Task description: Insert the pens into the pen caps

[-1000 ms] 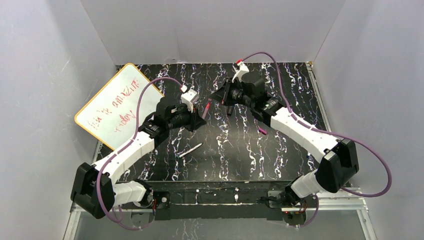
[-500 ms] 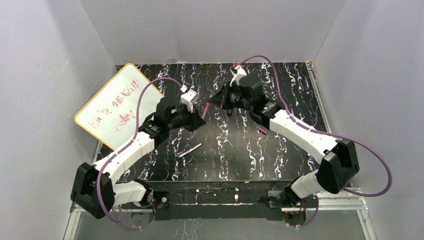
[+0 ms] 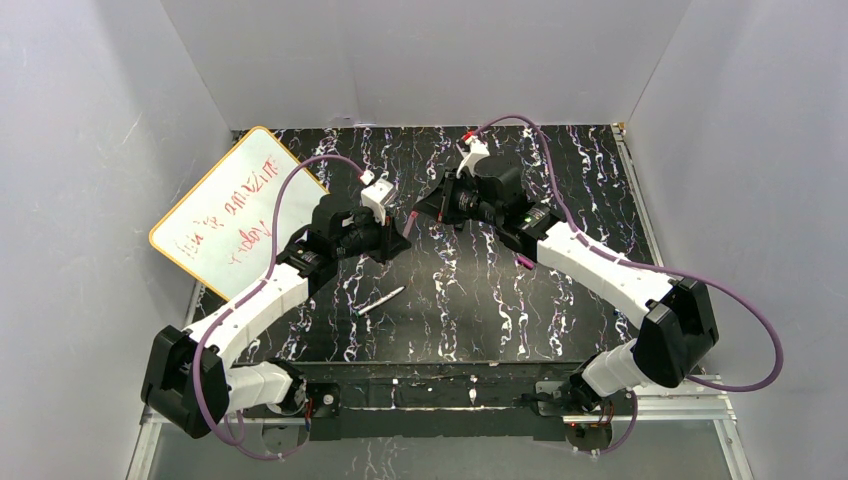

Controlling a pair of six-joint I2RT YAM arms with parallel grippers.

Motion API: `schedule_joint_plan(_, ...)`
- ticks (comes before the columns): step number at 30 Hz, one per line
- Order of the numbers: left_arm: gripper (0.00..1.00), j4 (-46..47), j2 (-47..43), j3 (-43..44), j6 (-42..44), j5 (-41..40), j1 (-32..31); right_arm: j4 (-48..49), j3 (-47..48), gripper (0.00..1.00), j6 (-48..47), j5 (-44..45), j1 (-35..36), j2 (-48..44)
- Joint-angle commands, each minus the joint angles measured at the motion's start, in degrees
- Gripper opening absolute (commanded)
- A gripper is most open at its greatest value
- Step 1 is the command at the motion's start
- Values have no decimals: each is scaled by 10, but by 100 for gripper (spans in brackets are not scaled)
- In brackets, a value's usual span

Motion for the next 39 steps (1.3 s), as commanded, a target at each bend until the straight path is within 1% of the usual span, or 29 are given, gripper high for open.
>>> schedule_joint_plan(1, 0, 1, -19, -3, 0, 3, 3, 23, -2, 2, -8, 18, 3, -13)
schedule_joint_plan(10, 0, -1, -11, 0, -1, 13, 3, 38, -6, 3, -24, 82, 3, -42)
schedule_joint_plan(13, 0, 0, -11, 0, -1, 18, 4, 55, -19, 3, -19, 91, 3, -49)
schedule_joint_plan(32, 0, 9, -14, -3, -5, 33, 4, 70, -24, 3, -5, 74, 8, -25)
schedule_joint_plan(39, 0, 9, -15, -3, -4, 32, 4, 70, -30, 3, -5, 55, 17, -17)
